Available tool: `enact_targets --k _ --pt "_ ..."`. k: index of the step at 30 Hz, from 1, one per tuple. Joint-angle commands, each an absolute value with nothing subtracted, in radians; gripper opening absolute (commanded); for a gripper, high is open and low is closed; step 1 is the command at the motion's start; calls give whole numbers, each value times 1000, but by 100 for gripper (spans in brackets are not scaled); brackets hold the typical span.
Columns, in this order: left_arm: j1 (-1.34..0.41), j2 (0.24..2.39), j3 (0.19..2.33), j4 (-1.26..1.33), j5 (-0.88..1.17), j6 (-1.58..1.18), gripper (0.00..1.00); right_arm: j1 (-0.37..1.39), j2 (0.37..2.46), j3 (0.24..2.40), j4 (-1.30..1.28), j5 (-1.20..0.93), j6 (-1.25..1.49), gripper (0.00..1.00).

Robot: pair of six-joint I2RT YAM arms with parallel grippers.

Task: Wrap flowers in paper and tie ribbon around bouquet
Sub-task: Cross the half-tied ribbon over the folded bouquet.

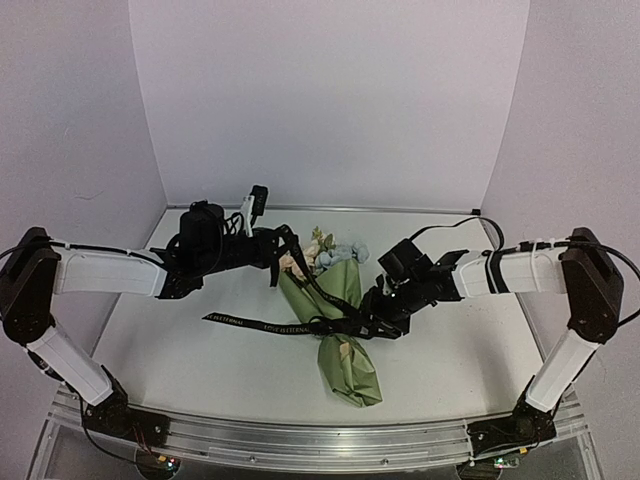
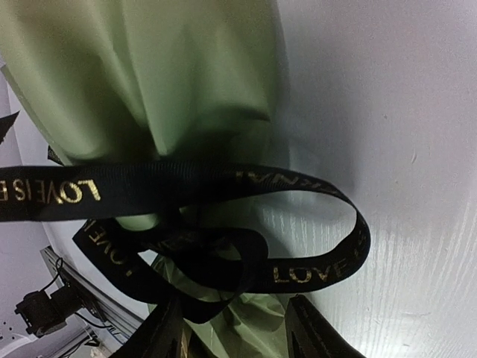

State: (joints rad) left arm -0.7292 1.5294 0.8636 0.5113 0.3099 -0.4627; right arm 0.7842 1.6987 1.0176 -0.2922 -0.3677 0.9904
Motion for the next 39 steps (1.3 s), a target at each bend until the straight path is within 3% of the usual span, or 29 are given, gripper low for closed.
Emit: enact_targets --k 1,9,11,21,25,33,39 --pt "-726 1476 862 485 304 -431 0 788 1732 1007 -201 -328 1025 45" --pt "-726 1446 849 428 316 -403 0 787 1706 976 -170 -309 1044 6" --pt "-726 1428 851 383 332 -378 0 787 1681 994 -213 -298 1022 0" --pt "-736 1300 839 105 547 -263 0 761 1703 1238 -429 -330 811 0" --pt "-843 1306 894 -6 583 -194 0 743 1788 1348 -444 -408 752 0" --pt "-1038 1487 1106 -125 650 -90 0 692 1945 1510 -452 -564 712 0" --pt "-1137 1779 1406 -251 676 53 0 687 1988 1561 -494 -609 672 0"
